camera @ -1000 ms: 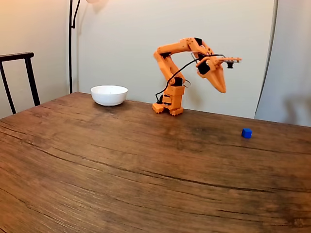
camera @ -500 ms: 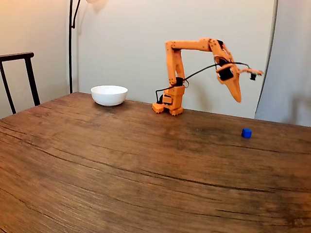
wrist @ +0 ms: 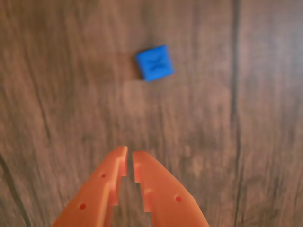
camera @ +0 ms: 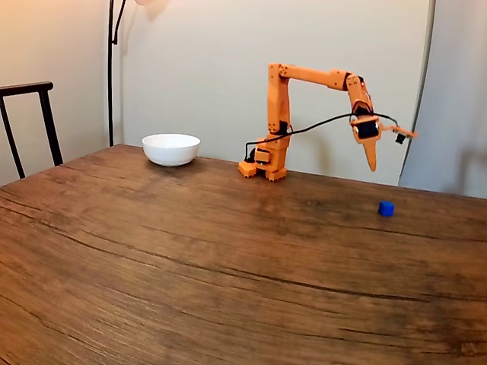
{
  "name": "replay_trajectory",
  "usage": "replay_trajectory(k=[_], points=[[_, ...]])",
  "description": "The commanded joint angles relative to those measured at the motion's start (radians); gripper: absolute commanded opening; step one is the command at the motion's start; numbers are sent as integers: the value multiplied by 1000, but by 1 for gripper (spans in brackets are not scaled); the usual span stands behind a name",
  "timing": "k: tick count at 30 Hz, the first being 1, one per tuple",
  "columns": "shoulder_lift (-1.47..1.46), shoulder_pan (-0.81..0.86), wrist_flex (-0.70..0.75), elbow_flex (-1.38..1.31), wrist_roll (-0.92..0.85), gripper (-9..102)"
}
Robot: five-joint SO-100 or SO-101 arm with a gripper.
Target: Grasp the cube and drop it in the bowl
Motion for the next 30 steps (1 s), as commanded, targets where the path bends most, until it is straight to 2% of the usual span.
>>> replay_trajectory(k=[1,7,11,22,30], points=[[-6,-25,0,-48,9,5],[-40,-21,-3,-72,11,26],[-84,-18,-34,-83,11,34],[-241,-14,-258,-81,78,36],[-328,3,-276,-117,80,36]])
